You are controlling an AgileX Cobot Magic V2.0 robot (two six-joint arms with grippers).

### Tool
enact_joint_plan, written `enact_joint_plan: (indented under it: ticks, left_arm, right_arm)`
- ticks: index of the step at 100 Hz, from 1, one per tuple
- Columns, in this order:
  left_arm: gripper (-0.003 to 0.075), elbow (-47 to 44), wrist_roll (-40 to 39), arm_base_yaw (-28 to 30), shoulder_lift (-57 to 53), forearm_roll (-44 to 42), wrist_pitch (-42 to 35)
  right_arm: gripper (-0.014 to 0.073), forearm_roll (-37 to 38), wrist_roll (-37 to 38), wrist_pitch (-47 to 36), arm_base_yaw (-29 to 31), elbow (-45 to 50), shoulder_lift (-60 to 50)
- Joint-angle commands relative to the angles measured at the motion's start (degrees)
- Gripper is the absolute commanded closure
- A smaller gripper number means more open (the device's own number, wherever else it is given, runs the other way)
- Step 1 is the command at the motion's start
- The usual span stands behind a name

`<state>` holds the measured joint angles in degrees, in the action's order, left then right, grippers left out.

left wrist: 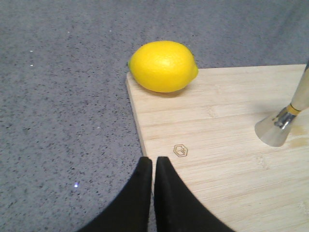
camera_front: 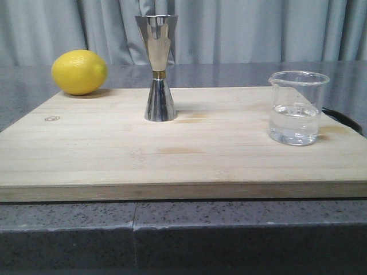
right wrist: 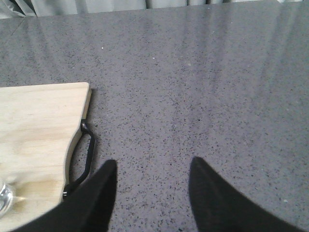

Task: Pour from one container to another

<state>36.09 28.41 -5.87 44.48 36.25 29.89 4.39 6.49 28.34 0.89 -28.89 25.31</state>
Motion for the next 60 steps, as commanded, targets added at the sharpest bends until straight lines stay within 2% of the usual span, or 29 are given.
enact_joint_plan:
  ticks: [1,7,14,26,33,39,52,57,60]
  left_arm:
    - [0.0682,2.02,6.69,-0.47,1.34,7.36,-3.31]
    - [0.0610,2.02,11.48,-0.47,2.28,10.59,-2.81]
    - [0.0475,2.02,16.54,-0.47,3.41,12.93,-2.09]
    - [0.0155,2.02,21.32,-0.47,5.14,13.18,-0.52]
    - [0.0038,2.02,21.32,-0.47,6.18,13.84,-0.52]
    - [0.0011,2.02,21.32,-0.47,6.81,15.28,-0.52]
    - [0.0044,2.02,21.56,-0.47,9.18,26.28,-1.17]
    - [0.0052,2.02,24.71,-0.47,10.39,30.15,-1.73]
    - [0.0055,2.02,29.26,-0.47,11.18,31.80,-1.98]
  right_arm:
    - [0.0159,0.10,-0.55,-5.68,0.22,-1.98,1.56]
    - [0.0157,0.10,-0.55,-5.75,-0.63,-1.98,1.56]
    - [0.0157,0.10,-0.55,-5.75,-2.55,-1.98,1.56]
    - [0.0157,0.21,-0.55,-6.71,-5.93,-1.87,1.56]
    - [0.0157,1.35,-0.55,-7.27,-7.26,-1.87,1.56]
    - [0.0157,1.99,-0.55,-7.27,-7.78,-1.87,1.56]
    - [0.0157,1.99,-0.55,-7.52,-7.91,-1.37,2.52]
    - [0.0157,1.99,-0.55,-8.91,-8.16,-0.30,3.23]
    - [0.0157,1.99,-0.55,-10.18,-8.31,0.60,3.66]
